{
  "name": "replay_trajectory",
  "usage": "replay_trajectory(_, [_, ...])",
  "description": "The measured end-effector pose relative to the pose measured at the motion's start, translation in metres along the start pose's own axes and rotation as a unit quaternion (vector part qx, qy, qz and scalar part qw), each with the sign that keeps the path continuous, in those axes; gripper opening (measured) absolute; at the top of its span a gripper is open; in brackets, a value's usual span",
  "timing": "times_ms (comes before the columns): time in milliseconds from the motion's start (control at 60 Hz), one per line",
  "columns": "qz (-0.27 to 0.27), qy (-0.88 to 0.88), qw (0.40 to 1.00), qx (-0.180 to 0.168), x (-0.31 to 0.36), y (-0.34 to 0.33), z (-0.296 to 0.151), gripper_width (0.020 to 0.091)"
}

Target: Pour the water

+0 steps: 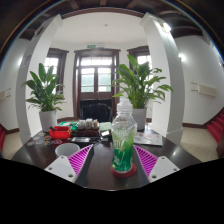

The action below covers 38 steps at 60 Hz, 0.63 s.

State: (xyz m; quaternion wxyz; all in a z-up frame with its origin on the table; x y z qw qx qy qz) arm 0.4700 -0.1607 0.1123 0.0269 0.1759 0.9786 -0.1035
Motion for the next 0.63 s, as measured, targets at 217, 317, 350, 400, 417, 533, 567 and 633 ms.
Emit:
replay_trajectory(217, [-0.023, 0.006, 1.0, 0.012, 0.033, -0.064, -0.009, 0.077])
replay_trajectory(317, [-0.042, -0.012, 0.999, 0.011, 0.052, -0.079, -0.014, 0.0767])
replay_trajectory(350, [-0.051, -0.013, 0.999, 0.008, 0.059, -0.086, -0.017, 0.0771])
replay_trajectory(400, [-0.058, -0.013, 0.998, 0.003, 0.068, -0.094, -0.021, 0.0777])
replay_trajectory(417, [-0.058, -0.012, 0.998, 0.001, 0.07, -0.096, -0.023, 0.0776])
replay_trajectory(533, [-0.068, -0.011, 0.998, -0.006, 0.084, -0.11, -0.035, 0.0775])
replay_trajectory(567, [-0.072, -0.013, 0.997, -0.007, 0.087, -0.114, -0.037, 0.0775])
replay_trajectory(633, [-0.066, -0.016, 0.998, -0.008, 0.091, -0.115, -0.038, 0.0768])
Point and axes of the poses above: the point between the fingertips, and its own axes, seen from behind it with the camera up: x to the left, z down, y forward, the way the camera looks, the point moved 6 cm from there along -y, backward, against the way the camera looks, and after that the axes turned 1 degree about -x, right-handed, at the moved point
